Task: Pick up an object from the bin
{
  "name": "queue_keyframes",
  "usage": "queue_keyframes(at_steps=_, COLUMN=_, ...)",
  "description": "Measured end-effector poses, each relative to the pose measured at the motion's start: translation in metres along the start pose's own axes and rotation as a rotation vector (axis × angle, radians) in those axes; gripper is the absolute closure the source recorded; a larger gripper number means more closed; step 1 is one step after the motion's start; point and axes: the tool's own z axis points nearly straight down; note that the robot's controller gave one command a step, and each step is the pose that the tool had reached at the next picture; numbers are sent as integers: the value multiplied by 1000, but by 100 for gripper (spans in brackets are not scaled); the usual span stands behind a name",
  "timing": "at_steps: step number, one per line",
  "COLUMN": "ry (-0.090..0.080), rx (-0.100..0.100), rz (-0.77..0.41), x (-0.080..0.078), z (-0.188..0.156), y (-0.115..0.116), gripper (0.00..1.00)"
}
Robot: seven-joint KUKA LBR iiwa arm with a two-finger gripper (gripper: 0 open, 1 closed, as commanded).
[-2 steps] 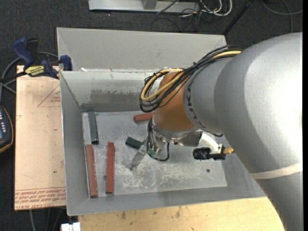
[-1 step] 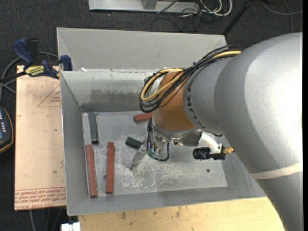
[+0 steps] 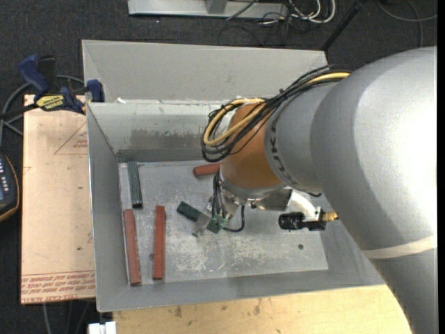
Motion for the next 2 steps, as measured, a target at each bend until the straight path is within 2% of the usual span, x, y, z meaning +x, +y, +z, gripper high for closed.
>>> queue_keyframes(at_steps=1, ry=-5, rx=-5, rz=-3, x=-1, z=-98, y=2, gripper=100)
queue_keyframes(at_steps=2, ry=-1, rx=-1, rz=-7, x=-2, z=-110, y=3, gripper=100)
